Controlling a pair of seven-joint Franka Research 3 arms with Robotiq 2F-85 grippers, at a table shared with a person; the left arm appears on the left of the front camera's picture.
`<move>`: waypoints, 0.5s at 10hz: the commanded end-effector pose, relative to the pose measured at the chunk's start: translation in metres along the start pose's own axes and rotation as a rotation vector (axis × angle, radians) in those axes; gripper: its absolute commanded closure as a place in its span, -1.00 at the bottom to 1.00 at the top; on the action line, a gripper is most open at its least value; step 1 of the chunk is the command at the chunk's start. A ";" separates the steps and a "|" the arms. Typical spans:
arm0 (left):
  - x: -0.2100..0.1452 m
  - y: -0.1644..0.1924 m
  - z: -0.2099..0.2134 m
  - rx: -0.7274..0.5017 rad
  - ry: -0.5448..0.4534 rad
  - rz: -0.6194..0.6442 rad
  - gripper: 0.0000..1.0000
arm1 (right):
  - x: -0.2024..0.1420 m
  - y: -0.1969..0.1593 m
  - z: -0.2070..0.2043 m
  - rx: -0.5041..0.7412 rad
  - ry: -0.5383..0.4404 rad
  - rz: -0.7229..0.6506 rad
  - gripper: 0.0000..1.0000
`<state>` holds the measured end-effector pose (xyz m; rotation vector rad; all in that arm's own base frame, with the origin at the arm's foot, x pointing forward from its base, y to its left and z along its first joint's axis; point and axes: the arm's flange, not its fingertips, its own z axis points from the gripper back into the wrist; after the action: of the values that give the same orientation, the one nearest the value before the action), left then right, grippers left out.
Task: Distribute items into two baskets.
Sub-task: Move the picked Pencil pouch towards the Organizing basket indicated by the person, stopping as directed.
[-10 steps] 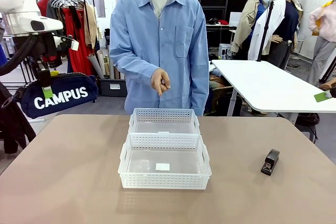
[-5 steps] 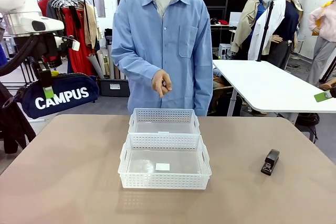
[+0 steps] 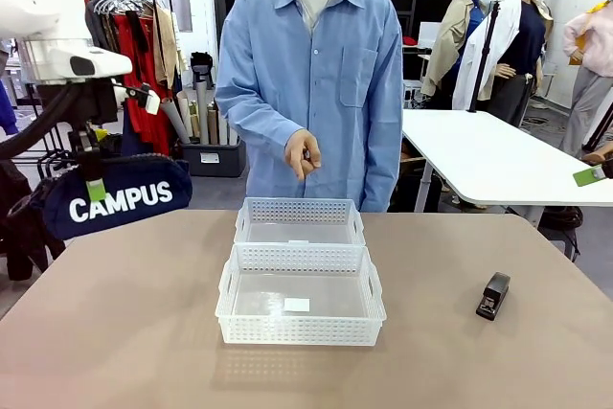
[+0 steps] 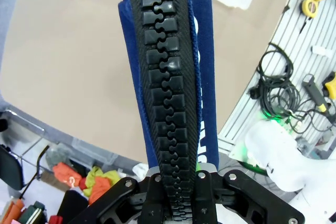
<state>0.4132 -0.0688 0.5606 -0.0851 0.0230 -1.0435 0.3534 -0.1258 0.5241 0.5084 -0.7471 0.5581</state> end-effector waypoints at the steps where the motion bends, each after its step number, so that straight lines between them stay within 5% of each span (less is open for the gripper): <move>1: -0.011 -0.018 -0.017 0.051 -0.005 -0.039 1.00 | 0.001 -0.002 0.001 0.015 -0.031 0.020 -1.00; 5: 0.004 -0.051 -0.045 0.088 0.018 -0.141 1.00 | 0.001 -0.002 0.001 0.015 -0.031 0.020 -1.00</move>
<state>0.3722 -0.0985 0.5235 -0.0294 0.0008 -1.1434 0.3534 -0.1258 0.5241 0.5083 -0.7470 0.5581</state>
